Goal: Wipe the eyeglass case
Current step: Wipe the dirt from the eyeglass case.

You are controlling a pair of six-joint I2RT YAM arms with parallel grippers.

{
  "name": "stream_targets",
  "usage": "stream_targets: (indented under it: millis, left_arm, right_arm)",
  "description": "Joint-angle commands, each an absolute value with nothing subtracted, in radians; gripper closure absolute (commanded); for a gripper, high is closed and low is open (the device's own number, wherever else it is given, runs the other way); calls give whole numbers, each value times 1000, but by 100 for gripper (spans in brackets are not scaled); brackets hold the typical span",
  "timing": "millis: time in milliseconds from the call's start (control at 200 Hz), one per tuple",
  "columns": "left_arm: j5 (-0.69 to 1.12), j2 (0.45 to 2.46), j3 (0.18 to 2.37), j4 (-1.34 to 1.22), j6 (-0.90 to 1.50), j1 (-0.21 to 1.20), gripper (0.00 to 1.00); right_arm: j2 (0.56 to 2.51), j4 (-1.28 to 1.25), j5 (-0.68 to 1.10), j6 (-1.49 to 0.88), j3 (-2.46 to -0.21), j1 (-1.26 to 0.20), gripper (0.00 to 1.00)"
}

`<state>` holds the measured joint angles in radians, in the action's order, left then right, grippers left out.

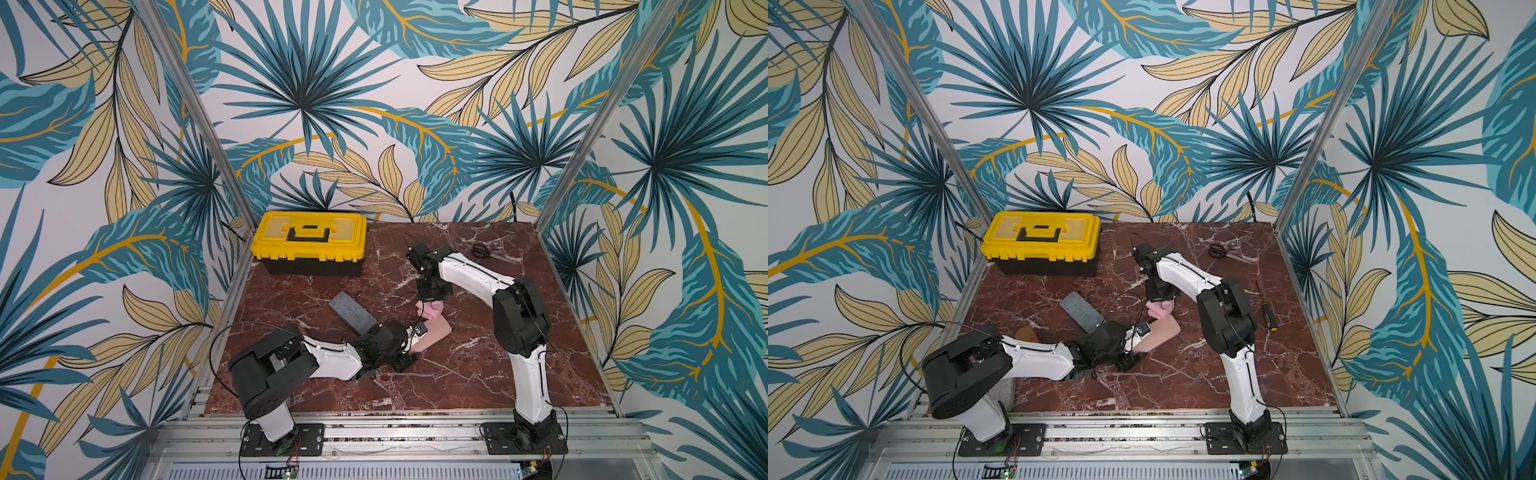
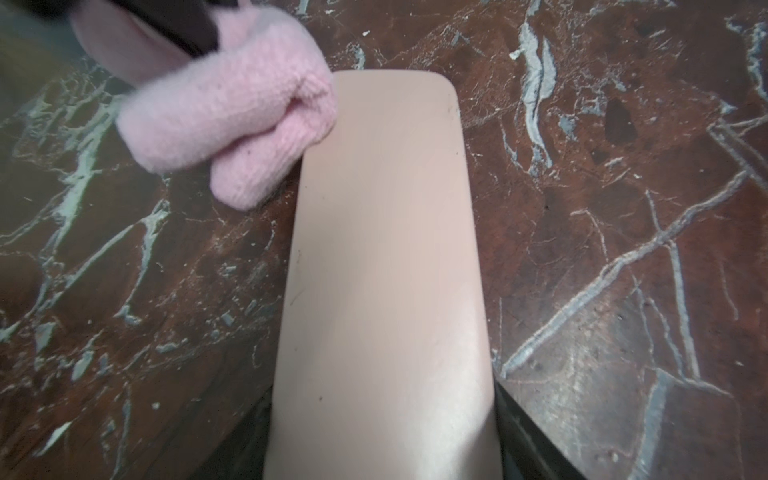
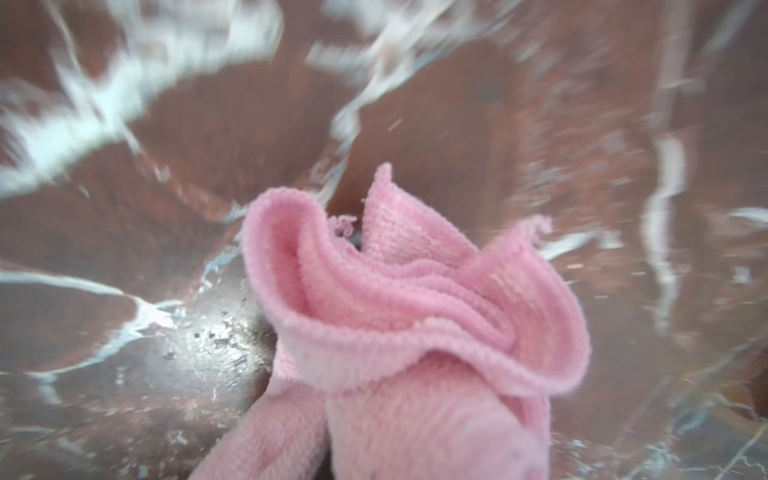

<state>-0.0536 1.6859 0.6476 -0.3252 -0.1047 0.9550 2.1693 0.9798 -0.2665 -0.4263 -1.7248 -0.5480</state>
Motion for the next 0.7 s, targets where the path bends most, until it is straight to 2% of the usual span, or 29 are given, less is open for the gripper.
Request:
stream_targets:
  millis: [0,210,321,411,496,576,631,696]
  left_arm:
    - [-101,1710,647,-322,-111,958,74]
    - [-154,1741,676,-298,-81,959,77]
    - [-181,1744,674,-283,-62,957,77]
    - [-192,1746,660,-263,-49,951,78]
    - [-187,1749,637,-252,-24,938,79]
    - [-163,1741,609,-266,-2,922,79]
    - [-141,1737,596,-279,4,909,80]
    - [-122,1735,594,-278,1,900,80]
  right_arm:
    - [2179,1019,-197,-453,-1682,-611,100]
    - [2054,837,218,-571,-1492,-705,100]
    - [2034,800,254,-567,-1419,-671,100]
    - [2020,847,133,-518,-1367,-586,100]
    - [2003,935,-149,-456,-1350,-513,100]
    - [1990,963,-317,-415,-1335,-458,100]
    - [1997,973,-354,-400,-1344,-429,100]
    - [2003,962,-320,-383,-1359,-417,100]
